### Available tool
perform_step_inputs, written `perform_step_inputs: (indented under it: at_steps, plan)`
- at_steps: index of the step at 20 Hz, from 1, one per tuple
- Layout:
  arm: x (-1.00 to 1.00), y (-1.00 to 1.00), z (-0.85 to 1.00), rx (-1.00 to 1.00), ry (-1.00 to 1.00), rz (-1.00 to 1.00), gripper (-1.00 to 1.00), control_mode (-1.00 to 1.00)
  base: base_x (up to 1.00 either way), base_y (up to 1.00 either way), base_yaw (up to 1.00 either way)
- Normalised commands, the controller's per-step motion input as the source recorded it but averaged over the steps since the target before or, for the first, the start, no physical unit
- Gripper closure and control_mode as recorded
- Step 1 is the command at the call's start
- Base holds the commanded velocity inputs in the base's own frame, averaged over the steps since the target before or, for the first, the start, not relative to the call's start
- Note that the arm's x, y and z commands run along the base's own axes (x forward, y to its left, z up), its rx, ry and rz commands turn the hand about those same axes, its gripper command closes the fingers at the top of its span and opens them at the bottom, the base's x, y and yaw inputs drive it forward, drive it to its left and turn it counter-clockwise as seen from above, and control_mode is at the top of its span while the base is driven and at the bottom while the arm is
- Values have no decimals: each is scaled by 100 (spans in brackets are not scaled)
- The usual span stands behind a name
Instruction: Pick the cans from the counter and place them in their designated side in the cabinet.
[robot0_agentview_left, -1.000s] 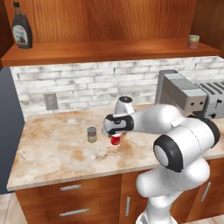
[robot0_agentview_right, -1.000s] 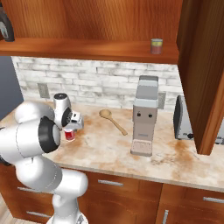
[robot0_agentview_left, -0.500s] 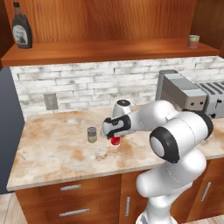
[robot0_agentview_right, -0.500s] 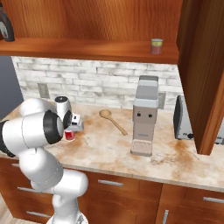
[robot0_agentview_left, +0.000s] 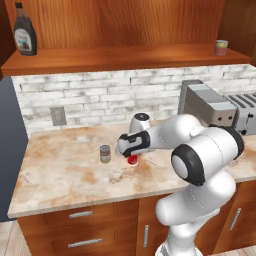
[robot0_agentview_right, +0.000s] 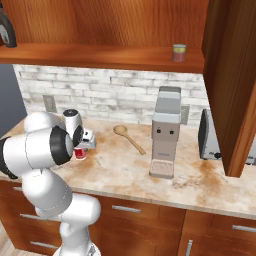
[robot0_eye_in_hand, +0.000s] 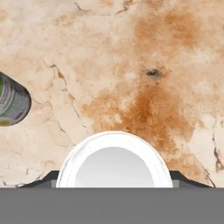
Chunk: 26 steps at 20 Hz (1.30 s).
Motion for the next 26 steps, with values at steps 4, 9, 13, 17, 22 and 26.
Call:
perform_step_inputs:
  at_steps: [4,9,13,17,22,26]
  plan:
    - [-1,-9,29,0,-4,0,100,-100,0,0,0]
    - [-11,-16,31,0,0,0,100,-100,0,0,0]
    - [-18,-20,35,0,-1,0,100,-100,0,0,0]
    - [-18,-16,32,0,-2,0,100,-100,0,0,0]
    - [-19,-17,32,0,-1,0,100,-100,0,0,0]
    - [-17,-15,34,0,-2,0,100,-100,0,0,0]
